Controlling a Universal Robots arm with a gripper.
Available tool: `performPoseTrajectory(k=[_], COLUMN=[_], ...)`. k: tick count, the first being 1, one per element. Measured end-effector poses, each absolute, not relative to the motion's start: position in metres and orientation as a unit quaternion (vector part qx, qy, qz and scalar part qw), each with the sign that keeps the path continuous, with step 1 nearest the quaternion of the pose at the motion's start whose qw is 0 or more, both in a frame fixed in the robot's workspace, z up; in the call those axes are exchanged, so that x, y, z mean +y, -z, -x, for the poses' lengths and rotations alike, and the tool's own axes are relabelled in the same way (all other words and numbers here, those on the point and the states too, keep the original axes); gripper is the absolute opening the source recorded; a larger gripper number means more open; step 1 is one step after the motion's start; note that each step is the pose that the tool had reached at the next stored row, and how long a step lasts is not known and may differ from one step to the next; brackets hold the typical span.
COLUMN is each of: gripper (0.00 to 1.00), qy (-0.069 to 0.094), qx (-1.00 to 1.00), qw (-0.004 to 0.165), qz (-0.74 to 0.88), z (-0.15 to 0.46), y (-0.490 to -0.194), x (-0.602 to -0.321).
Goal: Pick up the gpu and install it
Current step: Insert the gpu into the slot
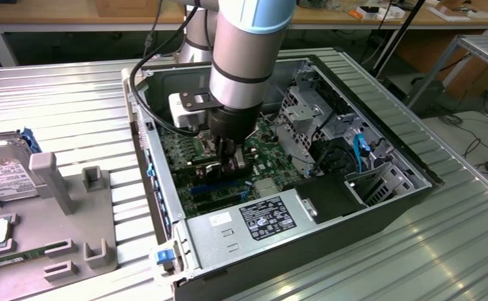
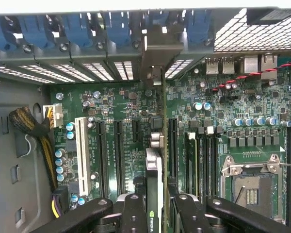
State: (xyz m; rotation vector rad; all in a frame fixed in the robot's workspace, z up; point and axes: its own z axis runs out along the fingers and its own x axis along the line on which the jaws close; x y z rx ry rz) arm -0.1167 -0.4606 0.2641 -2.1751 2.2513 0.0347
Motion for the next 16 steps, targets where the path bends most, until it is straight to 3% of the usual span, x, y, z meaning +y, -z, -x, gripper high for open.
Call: performPoseTrajectory(k=[16], gripper=[0.27], qy=[-0.010], qx=[0.718], qw=[0.008], qz=[0.696], z=[0.1184], y=[-0.2568], x=[-0.4607])
